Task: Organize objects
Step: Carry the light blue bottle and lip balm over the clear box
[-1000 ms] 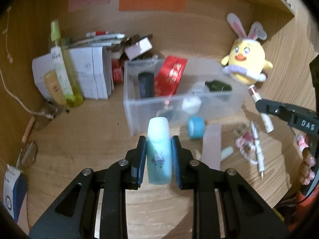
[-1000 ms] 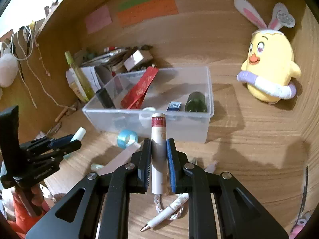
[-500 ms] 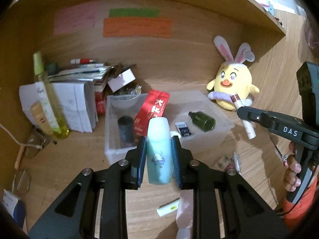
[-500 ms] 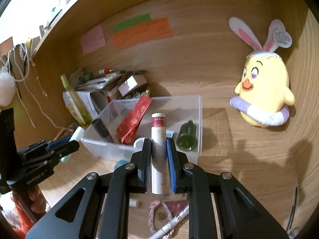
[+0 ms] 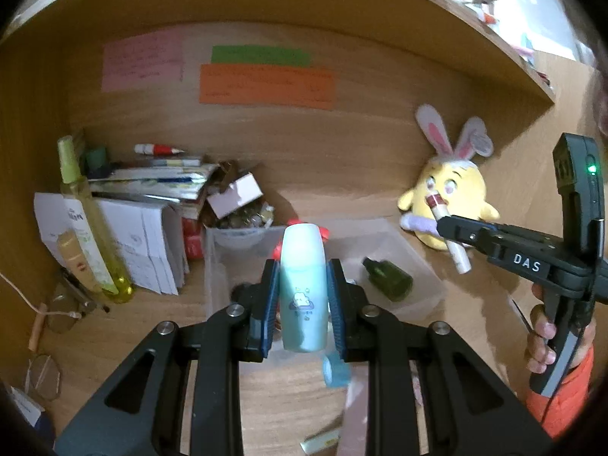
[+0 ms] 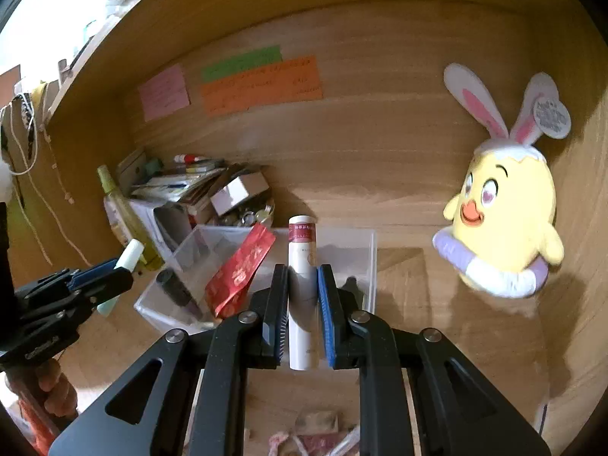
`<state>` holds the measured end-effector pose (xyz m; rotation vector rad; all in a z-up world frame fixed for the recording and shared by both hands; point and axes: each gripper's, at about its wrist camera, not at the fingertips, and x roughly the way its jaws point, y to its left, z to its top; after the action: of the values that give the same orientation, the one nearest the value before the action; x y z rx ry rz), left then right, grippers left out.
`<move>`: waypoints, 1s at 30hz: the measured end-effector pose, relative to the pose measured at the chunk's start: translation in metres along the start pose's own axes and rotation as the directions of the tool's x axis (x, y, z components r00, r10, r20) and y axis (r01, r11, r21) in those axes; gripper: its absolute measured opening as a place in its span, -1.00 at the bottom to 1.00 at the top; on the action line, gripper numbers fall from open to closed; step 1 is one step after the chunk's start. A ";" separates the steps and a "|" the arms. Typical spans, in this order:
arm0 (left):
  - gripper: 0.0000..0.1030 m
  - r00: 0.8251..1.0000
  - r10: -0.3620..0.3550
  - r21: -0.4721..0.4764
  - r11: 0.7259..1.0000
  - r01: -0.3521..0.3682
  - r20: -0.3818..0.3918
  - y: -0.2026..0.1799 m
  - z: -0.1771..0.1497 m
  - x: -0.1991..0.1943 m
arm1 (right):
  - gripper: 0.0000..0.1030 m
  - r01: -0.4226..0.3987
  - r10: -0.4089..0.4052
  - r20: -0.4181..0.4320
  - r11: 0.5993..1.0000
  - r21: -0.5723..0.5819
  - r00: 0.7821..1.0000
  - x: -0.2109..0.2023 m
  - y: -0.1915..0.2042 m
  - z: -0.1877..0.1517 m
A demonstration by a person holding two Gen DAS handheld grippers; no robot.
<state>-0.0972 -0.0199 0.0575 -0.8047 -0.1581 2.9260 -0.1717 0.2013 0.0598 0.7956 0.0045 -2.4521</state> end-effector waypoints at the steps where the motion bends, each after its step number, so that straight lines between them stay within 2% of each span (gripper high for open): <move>1: -0.53 1.000 -0.007 -0.011 1.000 0.007 -0.001 0.002 0.001 0.002 | -0.73 -0.003 0.003 -0.003 1.000 0.001 1.000 0.002 0.000 0.002; 13: -0.53 0.996 -0.002 -0.055 0.998 -0.003 -0.091 0.013 0.000 0.053 | -0.73 -0.035 0.036 -0.072 0.999 0.012 0.997 0.047 -0.003 0.012; 21: -0.53 0.989 -0.020 -0.005 1.000 0.019 -0.148 -0.004 -0.007 0.078 | -0.73 -0.026 0.025 -0.179 1.000 -0.001 0.983 0.091 -0.002 -0.008; 28: -0.53 0.981 -0.014 0.019 1.000 0.018 -0.191 -0.014 -0.013 0.100 | -0.73 -0.011 0.004 -0.246 1.000 -0.025 0.969 0.112 -0.002 -0.022; 30: -0.53 0.977 -0.032 0.018 0.999 0.037 -0.211 -0.014 -0.015 0.103 | -0.73 -0.010 0.003 -0.254 1.000 -0.027 0.967 0.115 -0.002 -0.023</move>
<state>-0.1766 0.0085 -0.0058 -1.0896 -0.1203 2.7807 -0.2374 0.1489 -0.0213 1.0897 0.1313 -2.3216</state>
